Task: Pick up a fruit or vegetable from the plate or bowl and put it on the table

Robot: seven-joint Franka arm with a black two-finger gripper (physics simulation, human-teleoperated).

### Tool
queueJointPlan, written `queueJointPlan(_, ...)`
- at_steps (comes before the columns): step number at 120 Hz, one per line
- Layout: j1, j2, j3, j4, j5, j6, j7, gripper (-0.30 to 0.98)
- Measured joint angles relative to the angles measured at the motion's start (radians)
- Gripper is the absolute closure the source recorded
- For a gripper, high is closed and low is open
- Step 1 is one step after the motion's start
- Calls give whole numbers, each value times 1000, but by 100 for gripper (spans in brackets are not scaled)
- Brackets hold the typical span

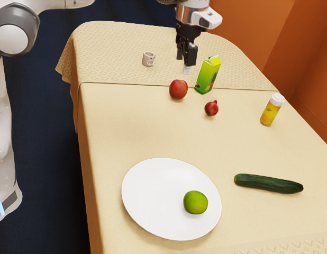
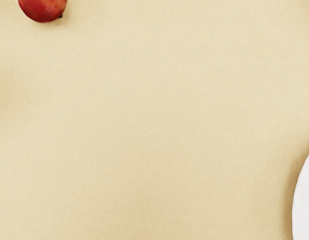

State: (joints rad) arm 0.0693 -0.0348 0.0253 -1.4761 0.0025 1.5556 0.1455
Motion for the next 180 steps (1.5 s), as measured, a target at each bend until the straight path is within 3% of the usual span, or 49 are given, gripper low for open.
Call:
queueJointPlan(47, -116, 22, -8, 23, 3, 16, 28, 0)
queueJointPlan(61, -165, 82, -7, 24, -3, 25, 34, 0)
queueJointPlan(84, -410, 169, -1, -29, -53, 134, 43, 0)
queueJointPlan(103, -407, 195, 2, -102, -69, 219, 52, 0)
queueJointPlan(180, -557, 211, 2, -192, -76, 378, 78, 0)
